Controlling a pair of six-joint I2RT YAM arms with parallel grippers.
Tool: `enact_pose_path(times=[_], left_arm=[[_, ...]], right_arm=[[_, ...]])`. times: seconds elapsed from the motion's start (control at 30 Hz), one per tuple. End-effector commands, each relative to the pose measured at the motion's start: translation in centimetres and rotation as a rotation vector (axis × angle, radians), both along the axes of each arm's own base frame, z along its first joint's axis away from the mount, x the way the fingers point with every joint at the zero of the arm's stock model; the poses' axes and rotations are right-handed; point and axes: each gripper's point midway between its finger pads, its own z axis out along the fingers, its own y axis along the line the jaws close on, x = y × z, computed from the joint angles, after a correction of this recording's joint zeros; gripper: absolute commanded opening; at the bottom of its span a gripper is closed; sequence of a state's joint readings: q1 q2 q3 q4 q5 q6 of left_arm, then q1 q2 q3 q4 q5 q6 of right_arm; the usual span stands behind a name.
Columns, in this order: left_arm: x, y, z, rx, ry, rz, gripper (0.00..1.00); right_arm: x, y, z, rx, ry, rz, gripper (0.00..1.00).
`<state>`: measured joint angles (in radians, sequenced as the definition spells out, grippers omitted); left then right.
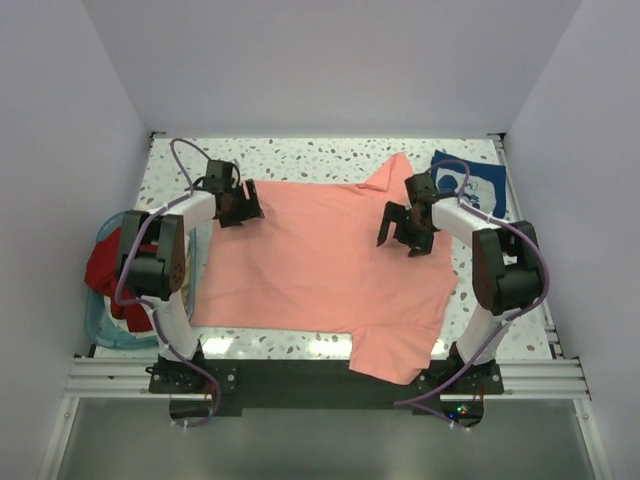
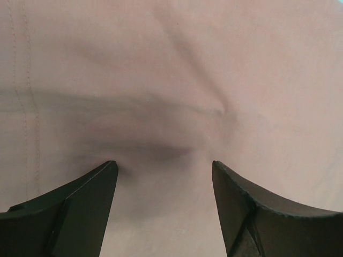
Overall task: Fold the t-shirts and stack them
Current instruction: Flatten the tshirt out
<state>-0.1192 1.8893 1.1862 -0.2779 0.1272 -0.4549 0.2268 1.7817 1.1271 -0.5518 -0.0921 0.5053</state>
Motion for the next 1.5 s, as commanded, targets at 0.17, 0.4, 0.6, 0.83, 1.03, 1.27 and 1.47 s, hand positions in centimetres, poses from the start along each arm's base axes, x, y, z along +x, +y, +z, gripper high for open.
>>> enact_pose_path(times=[0.17, 0.4, 0.6, 0.83, 1.03, 1.27, 1.47], left_arm=[[2.5, -1.2, -3.3, -0.023, 0.041, -0.024, 0.77], [6.8, -4.4, -4.5, -0.02, 0.01, -0.105, 0.77], [10.9, -6.7, -3.5, -0.035, -0.045, -0.118, 0.77], [13.1, -7.1, 0.8, -0.035, -0.149, -0.097, 0.77], [11.5, -6.2, 5.8, -0.003, -0.228, -0.076, 0.77], [8.2, -5.1, 8.5, 0.021, -0.236, -0.082, 0.77], [3.8, -4.6, 5.9, 0.003, -0.161, -0.08, 0.77]], right_arm=[[3.5, -2.1, -0.3, -0.057, -0.014, -0.099, 0.99], [6.4, -5.0, -0.6, -0.062, 0.003, -0.176, 0.99], [9.8, -6.0, 0.2, -0.067, -0.013, -0.149, 0.99], [11.8, -5.3, 3.5, -0.037, -0.08, -0.054, 0.99], [10.9, -4.6, 6.7, -0.03, -0.159, 0.017, 0.97], [7.1, -1.3, 6.6, -0.029, -0.154, 0.113, 0.97], [3.3, 1.1, 4.6, -0.004, -0.098, 0.144, 0.97]])
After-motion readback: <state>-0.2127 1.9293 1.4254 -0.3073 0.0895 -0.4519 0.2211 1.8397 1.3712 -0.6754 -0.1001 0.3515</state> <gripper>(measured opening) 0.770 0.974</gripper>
